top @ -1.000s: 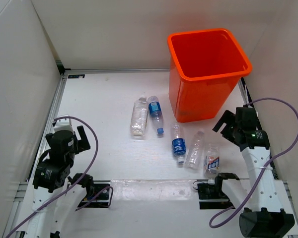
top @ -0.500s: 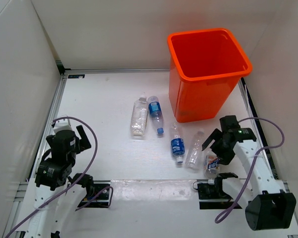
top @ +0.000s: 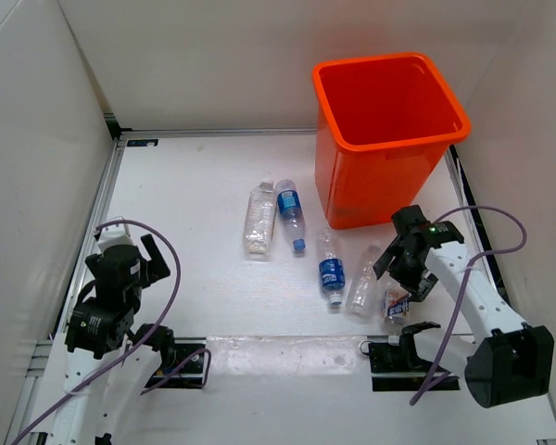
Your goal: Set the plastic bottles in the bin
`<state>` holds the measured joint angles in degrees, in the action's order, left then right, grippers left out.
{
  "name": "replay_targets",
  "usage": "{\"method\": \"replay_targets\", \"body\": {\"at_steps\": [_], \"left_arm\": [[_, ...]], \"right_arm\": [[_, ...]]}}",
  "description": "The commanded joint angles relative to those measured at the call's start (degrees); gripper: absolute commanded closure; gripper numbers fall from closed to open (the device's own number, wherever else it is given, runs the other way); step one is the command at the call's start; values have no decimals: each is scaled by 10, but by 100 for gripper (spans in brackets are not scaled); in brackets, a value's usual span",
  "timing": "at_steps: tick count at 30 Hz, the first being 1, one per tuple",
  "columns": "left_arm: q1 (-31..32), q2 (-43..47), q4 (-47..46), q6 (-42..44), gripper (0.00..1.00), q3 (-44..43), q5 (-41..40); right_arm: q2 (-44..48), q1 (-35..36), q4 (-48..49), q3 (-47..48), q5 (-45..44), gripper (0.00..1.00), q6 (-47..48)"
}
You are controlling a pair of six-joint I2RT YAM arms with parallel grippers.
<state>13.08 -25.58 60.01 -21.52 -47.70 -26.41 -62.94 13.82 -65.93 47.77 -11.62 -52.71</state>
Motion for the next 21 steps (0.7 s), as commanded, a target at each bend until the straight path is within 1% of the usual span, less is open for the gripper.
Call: {"method": "replay_targets", "body": {"at_steps": [1,2,3,5,6,7,12,13,16,17,18,21], "left_arm": [[2,11,-9,-5,1,3,-11],[3,12,-9,-5,1,4,-11],[3,13,-9,-6,1,6,-11],[3,15,-9,-4,1,6,-11],[3,14,-9,-5,1,5,-11],[5,15,-11,-5,1,6,-12],[3,15,-9,-5,1,7,-9],[2,18,-10,-5,1,7,-10],[2,20,-10,-5,1,8,-11],[3,23,-12,-5,1,9,-12],[3,22,-12,-5,1,9,-12],[3,26,-12,-6,1,9,-14]], "right_arm": [[27,17,-30,33,-50,10,-24],[26,11,-26,28,-47,10,-23],[24,-21,-25,24,-30,10,-10],[5,-48,-18,7,-12,10,6],[-5,-77,-7,4,7,10,29],[-19,-82,-6,4,13,10,35],[-64,-81,-13,26,5,10,26],[-86,-81,-11,27,7,10,27],[-112,-69,-9,37,1,10,30],[-149,-65,-10,49,-2,10,31],[-163,-64,-16,51,-4,10,32],[-247,-63,-32,69,-30,10,45]]}}
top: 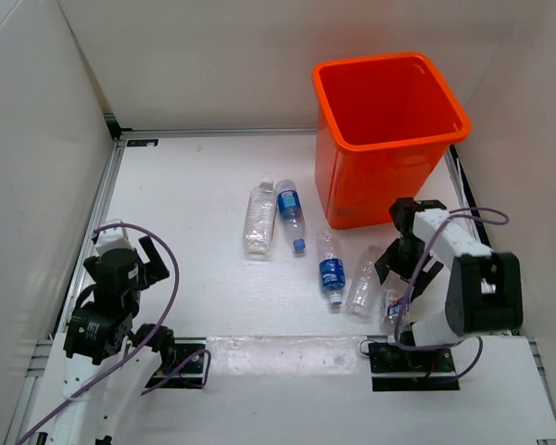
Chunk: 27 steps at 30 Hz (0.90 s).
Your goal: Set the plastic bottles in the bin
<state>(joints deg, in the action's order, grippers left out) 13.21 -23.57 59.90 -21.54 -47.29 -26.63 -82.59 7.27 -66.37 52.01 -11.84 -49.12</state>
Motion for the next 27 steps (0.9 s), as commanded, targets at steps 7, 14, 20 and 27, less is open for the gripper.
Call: {"method": "replay_targets", "body": {"at_steps": [7,14,20,27], "left_arm": [[1,12,-11,-8,1,8,-17],[0,10,-9,-8,1,8,-17],[1,8,-11,-7,1,10,-17],[0,5,-13,-5,1,9,-12]], "right_arm": [[-109,14,-32,64,-57,15,36],[-93,15,-7,42,-34,40,46],[-77,6,0,27,-17,69,65],[-22,20,-11,24,33,100,51]]}}
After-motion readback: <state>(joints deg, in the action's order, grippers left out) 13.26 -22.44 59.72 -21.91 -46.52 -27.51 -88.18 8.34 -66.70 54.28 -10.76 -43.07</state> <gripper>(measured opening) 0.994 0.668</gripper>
